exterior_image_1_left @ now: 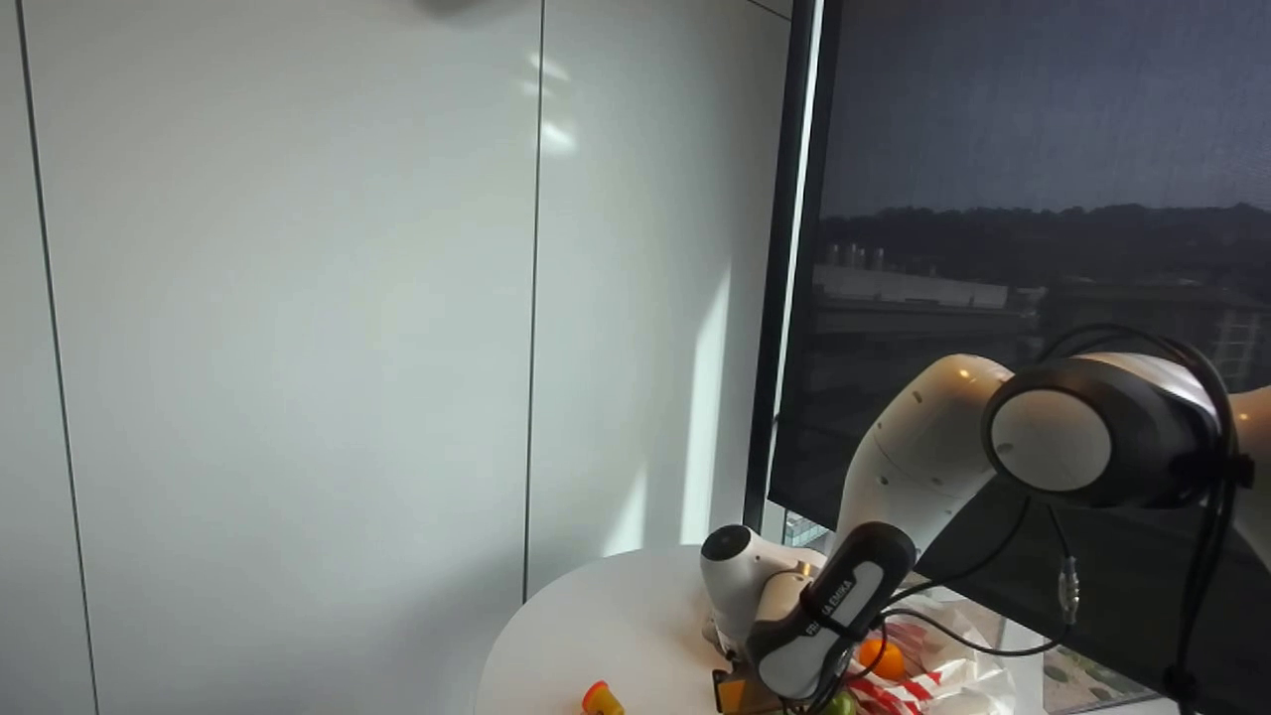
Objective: Put the orange, avocado, apple and two yellow containers in the plastic bag.
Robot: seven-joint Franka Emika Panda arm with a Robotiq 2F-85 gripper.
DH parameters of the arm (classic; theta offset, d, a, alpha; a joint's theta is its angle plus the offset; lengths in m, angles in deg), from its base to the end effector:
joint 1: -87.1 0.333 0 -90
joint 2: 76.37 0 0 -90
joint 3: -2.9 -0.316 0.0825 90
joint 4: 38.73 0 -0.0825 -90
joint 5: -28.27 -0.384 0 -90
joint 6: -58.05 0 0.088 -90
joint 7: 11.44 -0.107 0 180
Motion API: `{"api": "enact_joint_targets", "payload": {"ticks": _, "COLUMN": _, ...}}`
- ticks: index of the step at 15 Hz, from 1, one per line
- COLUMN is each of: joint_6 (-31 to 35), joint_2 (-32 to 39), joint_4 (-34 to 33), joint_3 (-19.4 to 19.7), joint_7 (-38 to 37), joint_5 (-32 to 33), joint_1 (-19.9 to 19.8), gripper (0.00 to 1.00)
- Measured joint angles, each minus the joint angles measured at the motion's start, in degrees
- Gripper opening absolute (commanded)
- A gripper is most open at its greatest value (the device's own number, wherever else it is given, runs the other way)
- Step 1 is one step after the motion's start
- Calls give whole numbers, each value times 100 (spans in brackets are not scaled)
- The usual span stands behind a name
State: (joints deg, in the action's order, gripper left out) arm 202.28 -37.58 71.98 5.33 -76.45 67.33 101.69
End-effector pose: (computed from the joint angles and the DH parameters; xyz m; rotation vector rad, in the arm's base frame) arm 0.5897 0.1328 0.1232 2.7273 -0.4609 0.2429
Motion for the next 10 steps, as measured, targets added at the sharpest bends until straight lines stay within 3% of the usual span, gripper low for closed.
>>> {"api": "enact_joint_targets", "payload": {"ticks": 5, "joint_6": 45, "joint_2": 113, "joint_4": -131, "joint_3": 182, "joint_7": -6, "joint_5": -96, "joint_1": 47, "gripper": 100}}
{"api": "enact_joint_targets", "payload": {"ticks": 10, "joint_6": 117, "joint_2": 409, "joint_4": -571, "joint_3": 220, "joint_7": 391, "joint_5": -895, "joint_1": -83, "gripper": 100}}
